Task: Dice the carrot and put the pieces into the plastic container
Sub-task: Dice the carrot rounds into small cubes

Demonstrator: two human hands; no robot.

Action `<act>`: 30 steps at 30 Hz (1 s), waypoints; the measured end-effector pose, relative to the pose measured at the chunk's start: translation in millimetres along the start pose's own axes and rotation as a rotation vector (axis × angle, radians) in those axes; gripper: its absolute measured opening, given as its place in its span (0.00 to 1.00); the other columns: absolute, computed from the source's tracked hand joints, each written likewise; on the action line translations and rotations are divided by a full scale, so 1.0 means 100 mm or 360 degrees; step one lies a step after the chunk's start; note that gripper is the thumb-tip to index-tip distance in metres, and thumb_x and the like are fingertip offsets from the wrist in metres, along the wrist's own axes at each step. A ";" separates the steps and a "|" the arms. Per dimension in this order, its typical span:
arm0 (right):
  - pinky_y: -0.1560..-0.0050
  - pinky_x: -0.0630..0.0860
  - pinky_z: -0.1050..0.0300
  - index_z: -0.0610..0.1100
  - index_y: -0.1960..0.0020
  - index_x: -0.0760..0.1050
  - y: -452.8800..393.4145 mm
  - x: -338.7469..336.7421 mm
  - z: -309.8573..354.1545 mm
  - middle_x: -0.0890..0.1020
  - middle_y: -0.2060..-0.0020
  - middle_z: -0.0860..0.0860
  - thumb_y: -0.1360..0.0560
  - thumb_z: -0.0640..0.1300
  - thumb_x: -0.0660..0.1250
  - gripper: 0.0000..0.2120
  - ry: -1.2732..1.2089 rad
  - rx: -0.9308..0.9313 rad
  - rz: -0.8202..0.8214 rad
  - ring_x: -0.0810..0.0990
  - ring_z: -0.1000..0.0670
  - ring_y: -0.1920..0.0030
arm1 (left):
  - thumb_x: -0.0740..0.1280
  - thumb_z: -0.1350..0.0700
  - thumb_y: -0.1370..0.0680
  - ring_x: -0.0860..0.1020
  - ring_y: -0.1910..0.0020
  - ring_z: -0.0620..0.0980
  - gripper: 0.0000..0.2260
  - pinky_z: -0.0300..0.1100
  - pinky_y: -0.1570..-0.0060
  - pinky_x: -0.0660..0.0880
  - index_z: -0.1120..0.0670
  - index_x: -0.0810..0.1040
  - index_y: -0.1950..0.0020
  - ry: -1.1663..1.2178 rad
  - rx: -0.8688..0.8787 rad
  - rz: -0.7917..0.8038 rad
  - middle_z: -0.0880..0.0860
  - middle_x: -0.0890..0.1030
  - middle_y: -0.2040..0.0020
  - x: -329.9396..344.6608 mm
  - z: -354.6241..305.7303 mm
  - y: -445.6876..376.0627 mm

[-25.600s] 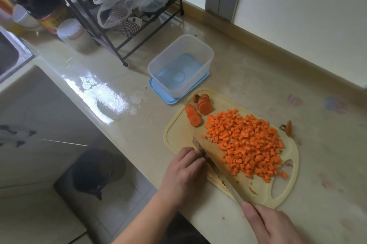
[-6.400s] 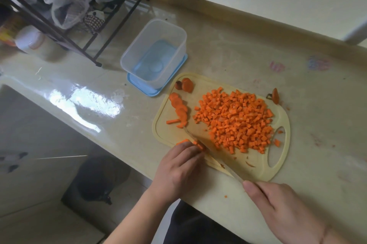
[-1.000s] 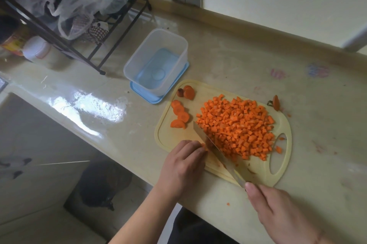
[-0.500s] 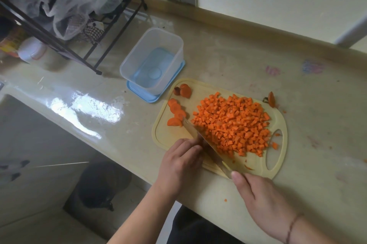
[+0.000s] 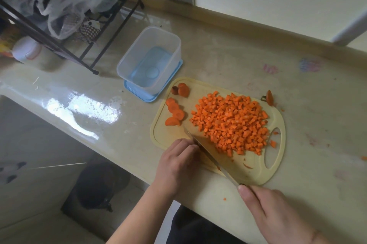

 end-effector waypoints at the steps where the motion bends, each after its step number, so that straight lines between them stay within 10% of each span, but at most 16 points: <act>1: 0.62 0.71 0.65 0.44 0.63 0.73 -0.03 0.02 0.01 0.79 0.68 0.48 0.33 0.77 0.37 0.41 -0.0002 -0.0014 0.0017 0.78 0.57 0.60 | 0.75 0.69 0.26 0.81 0.50 0.54 0.08 0.42 0.52 0.79 0.62 0.84 0.47 0.0010 0.0007 -0.0004 0.56 0.83 0.50 0.00 0.00 0.00; 14: 0.69 0.66 0.59 0.41 0.67 0.68 -0.16 -0.09 0.05 0.74 0.72 0.48 0.32 0.75 0.42 0.38 -0.0027 -0.0065 0.0024 0.73 0.51 0.70 | 0.59 0.56 0.13 0.81 0.52 0.53 0.17 0.37 0.50 0.77 0.62 0.84 0.50 0.0104 -0.0102 -0.0226 0.56 0.83 0.51 -0.03 -0.04 0.01; 30: 0.58 0.74 0.56 0.40 0.60 0.75 -0.04 -0.02 -0.04 0.80 0.65 0.45 0.39 0.82 0.35 0.50 0.0014 0.0006 0.0086 0.78 0.54 0.62 | 0.67 0.58 0.18 0.81 0.50 0.53 0.09 0.40 0.48 0.78 0.62 0.85 0.51 0.0150 -0.0090 -0.0210 0.55 0.84 0.51 0.03 -0.02 0.06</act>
Point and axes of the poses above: each hand's wrist, its own y-axis away from the middle knuckle, its own x-axis out of the palm, z = x × y, the point moved 2 cm from there along -y, towards the middle knuckle
